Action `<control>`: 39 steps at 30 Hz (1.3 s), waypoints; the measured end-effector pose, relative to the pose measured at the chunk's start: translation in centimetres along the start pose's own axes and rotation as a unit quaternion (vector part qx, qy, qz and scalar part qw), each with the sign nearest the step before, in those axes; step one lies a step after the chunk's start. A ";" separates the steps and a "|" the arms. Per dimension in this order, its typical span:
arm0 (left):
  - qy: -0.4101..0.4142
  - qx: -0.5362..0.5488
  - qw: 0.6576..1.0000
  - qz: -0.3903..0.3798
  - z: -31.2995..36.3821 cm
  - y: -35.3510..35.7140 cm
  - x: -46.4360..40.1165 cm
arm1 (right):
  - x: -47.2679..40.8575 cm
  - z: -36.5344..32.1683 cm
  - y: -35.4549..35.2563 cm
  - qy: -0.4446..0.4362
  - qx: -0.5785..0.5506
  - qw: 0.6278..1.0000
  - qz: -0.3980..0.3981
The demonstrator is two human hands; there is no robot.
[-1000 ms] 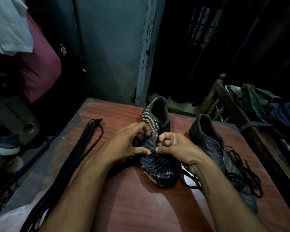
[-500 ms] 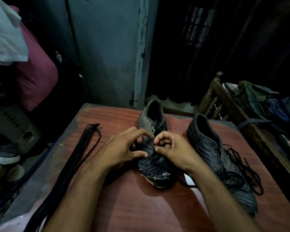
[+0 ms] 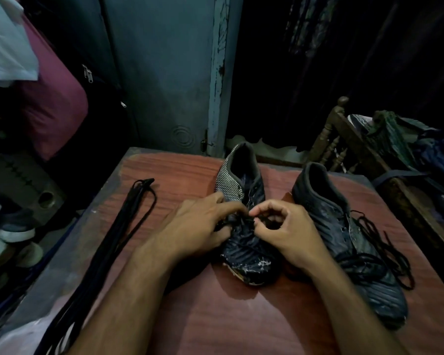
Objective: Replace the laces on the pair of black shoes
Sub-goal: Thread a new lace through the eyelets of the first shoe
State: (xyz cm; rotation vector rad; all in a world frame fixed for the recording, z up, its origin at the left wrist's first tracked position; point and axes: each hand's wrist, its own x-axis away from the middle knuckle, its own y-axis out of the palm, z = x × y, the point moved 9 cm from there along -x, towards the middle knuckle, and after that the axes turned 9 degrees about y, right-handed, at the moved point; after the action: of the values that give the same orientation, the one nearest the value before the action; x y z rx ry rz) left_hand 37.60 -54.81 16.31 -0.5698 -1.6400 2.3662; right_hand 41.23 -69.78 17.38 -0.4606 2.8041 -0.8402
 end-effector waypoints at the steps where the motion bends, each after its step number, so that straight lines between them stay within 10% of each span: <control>1: 0.001 0.000 1.000 0.002 0.0 -0.1 0.1 | 0.2 -0.3 -0.1 -0.014 0.024 1.000 0.007; 28: 0.001 0.056 0.993 0.108 -0.3 -2.2 0.7 | -1.0 -2.1 2.8 -0.021 0.239 0.965 -0.101; 39: -0.014 0.074 0.989 0.129 -0.4 -2.5 0.8 | -1.6 1.1 3.3 0.070 0.022 0.987 -0.144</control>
State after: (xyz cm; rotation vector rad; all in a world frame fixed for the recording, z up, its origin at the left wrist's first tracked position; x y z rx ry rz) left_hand 36.87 -53.30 18.35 -0.7645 -1.4608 2.6620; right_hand 42.15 -67.15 14.75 -0.8449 2.8818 -1.0242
